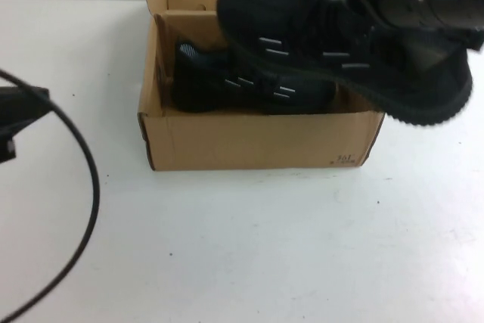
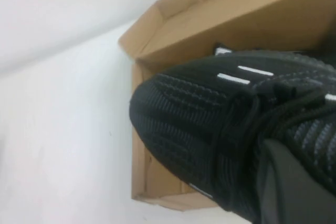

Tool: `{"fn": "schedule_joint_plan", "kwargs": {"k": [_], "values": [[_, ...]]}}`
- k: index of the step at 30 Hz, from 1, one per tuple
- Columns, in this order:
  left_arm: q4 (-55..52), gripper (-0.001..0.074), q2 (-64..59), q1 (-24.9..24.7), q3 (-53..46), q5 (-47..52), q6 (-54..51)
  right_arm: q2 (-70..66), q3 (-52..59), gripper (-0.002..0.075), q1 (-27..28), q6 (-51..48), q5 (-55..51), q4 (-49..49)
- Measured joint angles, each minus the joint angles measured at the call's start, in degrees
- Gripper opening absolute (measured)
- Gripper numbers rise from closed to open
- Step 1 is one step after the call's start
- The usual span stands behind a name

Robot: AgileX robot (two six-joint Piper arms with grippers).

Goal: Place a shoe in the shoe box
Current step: Place the shoe in the shoe box

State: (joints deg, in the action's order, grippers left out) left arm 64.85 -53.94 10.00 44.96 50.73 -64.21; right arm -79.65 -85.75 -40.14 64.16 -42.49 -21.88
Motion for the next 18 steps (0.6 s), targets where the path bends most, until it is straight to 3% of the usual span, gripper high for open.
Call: {"fn": "schedule_joint_plan", "kwargs": {"k": [7, 18], "values": [[-10.11, -0.0001, 11.28, 0.00, 0.00, 1.15, 6.95, -11.64, -14.94, -0.0006, 4.65, -28.20, -6.87, 17.68], [-21.55, -0.0001, 24.77, 0.00, 0.00, -1.69, 19.08, -26.66, -26.55, -0.0006, 14.27, -48.23, -12.15, 41.27]]}}
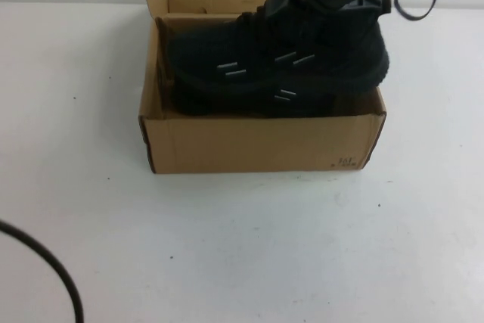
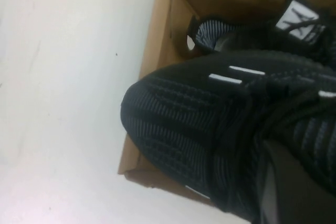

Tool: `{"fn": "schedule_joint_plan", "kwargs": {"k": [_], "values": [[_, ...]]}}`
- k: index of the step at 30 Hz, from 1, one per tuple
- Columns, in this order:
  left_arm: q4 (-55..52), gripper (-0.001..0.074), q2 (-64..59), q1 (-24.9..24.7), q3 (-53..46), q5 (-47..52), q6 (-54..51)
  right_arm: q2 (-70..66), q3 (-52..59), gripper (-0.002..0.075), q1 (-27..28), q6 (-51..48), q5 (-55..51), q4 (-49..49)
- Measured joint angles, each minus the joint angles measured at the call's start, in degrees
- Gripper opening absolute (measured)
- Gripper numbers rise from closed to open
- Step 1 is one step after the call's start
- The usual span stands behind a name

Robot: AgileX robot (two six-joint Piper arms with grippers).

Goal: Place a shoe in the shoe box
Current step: Place the shoe in the shoe box

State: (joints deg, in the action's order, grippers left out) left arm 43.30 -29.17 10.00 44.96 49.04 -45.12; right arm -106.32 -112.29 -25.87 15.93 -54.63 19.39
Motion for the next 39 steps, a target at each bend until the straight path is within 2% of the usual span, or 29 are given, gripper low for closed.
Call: {"fn": "schedule_joint_plan", "kwargs": {"k": [12, 32, 39], "values": [[-0.22, -0.0001, 2.34, 0.00, 0.00, -1.13, 2.92, -10.21, -0.19, -0.0006, 1.93, -9.30, 0.84, 13.99], [-0.44, -0.0001, 2.34, 0.00, 0.00, -1.16, 4.23, -11.72, -0.19, -0.0006, 1.93, -8.53, 0.37, 10.28], [-0.44, -0.0001, 2.34, 0.00, 0.00, -1.16, 4.23, -12.22, -0.19, -0.0006, 1.93, -4.88, -0.34, 10.47]]}}
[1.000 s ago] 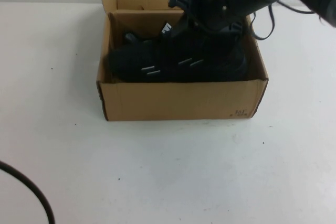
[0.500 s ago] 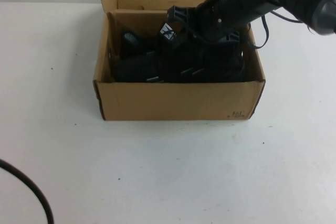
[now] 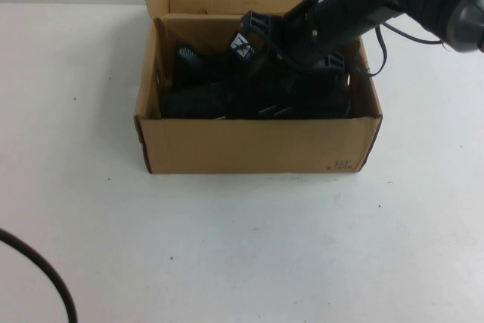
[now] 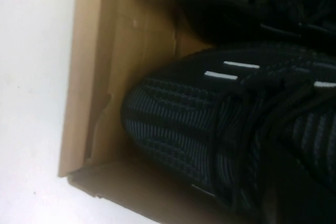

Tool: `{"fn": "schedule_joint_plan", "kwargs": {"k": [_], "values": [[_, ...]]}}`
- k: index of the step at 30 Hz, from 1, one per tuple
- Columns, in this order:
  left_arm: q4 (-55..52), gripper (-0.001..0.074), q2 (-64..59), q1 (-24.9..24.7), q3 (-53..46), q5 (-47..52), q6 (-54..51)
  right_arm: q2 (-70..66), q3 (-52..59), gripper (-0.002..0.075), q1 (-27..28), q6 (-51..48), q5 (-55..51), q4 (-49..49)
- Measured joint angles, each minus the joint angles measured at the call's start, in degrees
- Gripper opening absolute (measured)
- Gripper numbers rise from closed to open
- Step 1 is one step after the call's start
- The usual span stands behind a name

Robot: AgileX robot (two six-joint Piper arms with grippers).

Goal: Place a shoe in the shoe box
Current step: Place the shoe in the shoe box

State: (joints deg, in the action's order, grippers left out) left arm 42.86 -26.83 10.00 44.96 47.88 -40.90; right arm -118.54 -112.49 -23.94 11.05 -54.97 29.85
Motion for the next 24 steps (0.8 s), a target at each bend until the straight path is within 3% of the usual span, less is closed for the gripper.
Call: {"fn": "schedule_joint_plan", "kwargs": {"k": [14, 19, 24], "values": [[0.00, -0.0001, 0.00, 0.00, 0.00, 0.00, 0.36, 0.01, 0.00, -0.0006, 0.00, -4.04, -1.48, -1.49], [0.12, -0.0001, 0.00, 0.00, 0.00, 0.00, 0.49, -0.54, 0.00, -0.0005, 0.00, -0.48, -1.48, -1.62], [0.49, -0.0001, 0.00, 0.00, 0.00, 0.59, 0.51, -1.90, 0.00, 0.0077, 0.00, 4.17, -1.13, -0.09]]}}
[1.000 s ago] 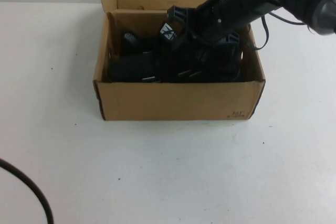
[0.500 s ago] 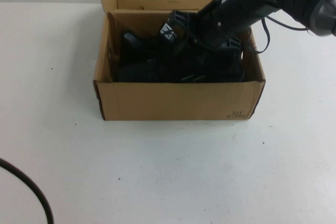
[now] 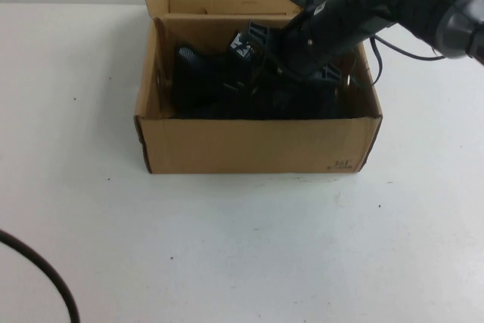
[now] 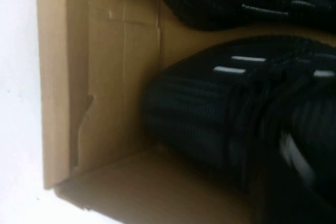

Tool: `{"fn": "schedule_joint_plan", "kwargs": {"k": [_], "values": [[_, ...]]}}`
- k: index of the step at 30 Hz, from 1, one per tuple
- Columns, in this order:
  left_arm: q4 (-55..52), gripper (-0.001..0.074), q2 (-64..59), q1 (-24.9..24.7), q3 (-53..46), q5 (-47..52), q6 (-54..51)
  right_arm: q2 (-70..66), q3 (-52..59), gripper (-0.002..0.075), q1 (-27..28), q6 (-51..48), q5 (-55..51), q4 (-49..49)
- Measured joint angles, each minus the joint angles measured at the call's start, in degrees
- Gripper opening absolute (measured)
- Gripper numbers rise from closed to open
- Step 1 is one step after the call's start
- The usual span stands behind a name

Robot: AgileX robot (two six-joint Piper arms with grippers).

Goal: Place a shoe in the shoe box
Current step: Place the shoe in the shoe box

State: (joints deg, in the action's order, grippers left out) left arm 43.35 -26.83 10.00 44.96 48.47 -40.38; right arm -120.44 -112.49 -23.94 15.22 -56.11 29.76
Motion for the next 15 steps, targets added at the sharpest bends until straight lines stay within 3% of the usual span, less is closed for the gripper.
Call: {"fn": "schedule_joint_plan", "kwargs": {"k": [8, 12, 15], "values": [[0.00, -0.0001, 0.00, 0.00, 0.00, 1.03, 0.10, 0.01, -0.03, 0.0472, 0.00, -0.36, 1.31, 0.32], [0.00, -0.0001, 0.00, 0.00, 0.00, 1.52, 0.10, 0.68, -0.13, 0.0510, 0.00, -2.54, 1.40, -1.05], [3.79, -0.0001, 0.00, -0.11, 0.00, 1.79, -0.15, 4.60, -0.13, 0.0403, 0.00, -3.23, -0.36, -9.94]]}}
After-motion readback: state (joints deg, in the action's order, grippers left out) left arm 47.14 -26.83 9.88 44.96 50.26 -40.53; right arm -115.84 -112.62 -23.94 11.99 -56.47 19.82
